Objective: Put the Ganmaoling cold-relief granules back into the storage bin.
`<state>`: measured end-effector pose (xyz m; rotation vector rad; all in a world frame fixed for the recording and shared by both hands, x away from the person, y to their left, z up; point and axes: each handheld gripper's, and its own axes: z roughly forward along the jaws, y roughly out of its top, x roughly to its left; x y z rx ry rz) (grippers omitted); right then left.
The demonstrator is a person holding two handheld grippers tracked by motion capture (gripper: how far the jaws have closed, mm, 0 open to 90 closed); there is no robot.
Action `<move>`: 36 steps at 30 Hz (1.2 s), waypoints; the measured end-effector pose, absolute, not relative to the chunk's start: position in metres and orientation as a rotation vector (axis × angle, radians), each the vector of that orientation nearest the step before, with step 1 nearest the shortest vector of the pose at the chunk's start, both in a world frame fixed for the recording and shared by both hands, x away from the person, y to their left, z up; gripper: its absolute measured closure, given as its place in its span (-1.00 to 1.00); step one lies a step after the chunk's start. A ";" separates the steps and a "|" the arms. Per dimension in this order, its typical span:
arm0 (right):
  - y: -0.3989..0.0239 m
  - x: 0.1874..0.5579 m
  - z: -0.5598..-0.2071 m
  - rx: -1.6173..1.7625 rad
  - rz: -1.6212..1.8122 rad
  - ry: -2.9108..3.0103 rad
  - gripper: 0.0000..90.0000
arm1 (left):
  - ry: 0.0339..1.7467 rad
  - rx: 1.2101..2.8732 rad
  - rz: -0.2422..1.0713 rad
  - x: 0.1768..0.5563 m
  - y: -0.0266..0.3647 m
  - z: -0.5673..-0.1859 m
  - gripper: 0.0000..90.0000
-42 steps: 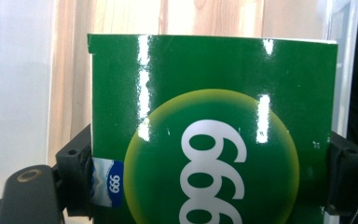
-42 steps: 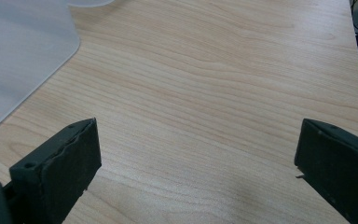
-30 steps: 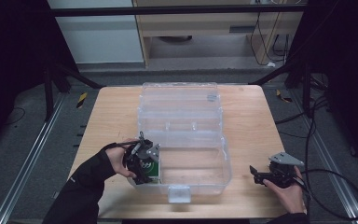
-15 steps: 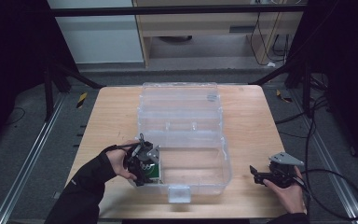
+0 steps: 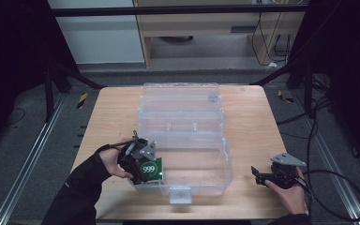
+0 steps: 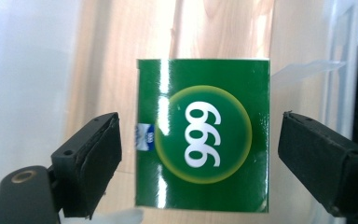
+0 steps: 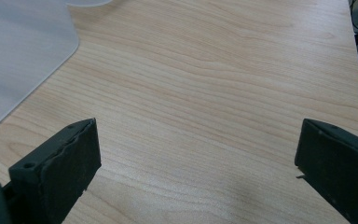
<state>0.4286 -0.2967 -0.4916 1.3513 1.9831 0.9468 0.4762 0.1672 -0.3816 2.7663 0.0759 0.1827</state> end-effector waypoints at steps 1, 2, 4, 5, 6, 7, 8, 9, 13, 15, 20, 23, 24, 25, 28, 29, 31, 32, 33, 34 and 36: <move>-0.297 0.429 -0.492 1.351 0.947 1.983 -0.99 | 0.076 2.766 0.183 0.476 0.167 -0.382 -0.71; -0.297 0.428 -0.491 1.359 0.950 1.981 -0.99 | 0.104 2.723 0.205 0.475 0.173 -0.374 -0.70; -0.297 0.428 -0.491 1.360 0.949 1.982 -0.99 | 0.128 2.688 0.220 0.473 0.180 -0.368 -0.68; -0.297 0.428 -0.491 1.360 0.949 1.982 -0.99 | 0.128 2.688 0.220 0.473 0.180 -0.368 -0.67; -0.297 0.428 -0.492 1.359 0.951 1.982 -0.98 | 0.150 2.656 0.243 0.471 0.188 -0.363 -0.66; -0.297 0.428 -0.492 1.360 0.954 1.980 -0.98 | 0.162 2.645 0.253 0.471 0.191 -0.361 -0.65; -0.297 0.428 -0.492 1.360 0.953 1.980 -0.98 | 0.175 2.631 0.267 0.470 0.196 -0.359 -0.64; -0.297 0.428 -0.492 1.362 0.955 1.980 -0.98 | 0.195 2.614 0.282 0.468 0.202 -0.357 -0.62; -0.297 0.427 -0.492 1.363 0.955 1.979 -0.98 | 0.277 2.557 0.331 0.465 0.221 -0.356 -0.61; -0.297 0.427 -0.492 1.365 0.955 1.977 -0.98 | 0.341 2.525 0.364 0.464 0.233 -0.358 -0.61; -0.298 0.427 -0.492 1.363 0.954 1.976 -0.97 | 0.479 2.425 0.398 0.465 0.258 -0.367 -0.61; -0.298 0.427 -0.492 1.367 0.954 1.973 -0.97 | 0.568 2.364 0.411 0.466 0.272 -0.378 -0.62; -0.298 0.427 -0.492 1.367 0.954 1.970 -0.97 | 0.592 2.347 0.416 0.466 0.275 -0.381 -0.62; -0.298 0.427 -0.492 1.370 0.953 1.970 -0.97 | 0.592 2.347 0.416 0.466 0.275 -0.381 -0.62; -0.299 0.427 -0.492 1.369 0.950 1.963 -0.97 | 0.707 2.272 0.441 0.468 0.289 -0.400 -0.62; -0.299 0.427 -0.492 1.370 0.949 1.960 -0.97 | 0.733 2.256 0.448 0.468 0.292 -0.404 -0.62; -0.300 0.426 -0.492 1.374 0.950 1.954 -0.97 | 0.796 2.200 0.460 0.468 0.299 -0.414 -0.62; -0.300 0.426 -0.492 1.371 0.949 1.952 -0.97 | 0.828 2.174 0.468 0.468 0.302 -0.419 -0.62; -0.301 0.426 -0.492 1.376 0.952 1.950 -0.97 | 0.851 2.158 0.476 0.468 0.304 -0.422 -0.62; -0.301 0.426 -0.492 1.375 0.949 1.949 -0.97 | 0.891 2.133 0.489 0.468 0.307 -0.428 -0.62; -0.301 0.426 -0.492 1.380 0.946 1.948 -0.97 | 0.925 2.110 0.499 0.468 0.310 -0.432 -0.62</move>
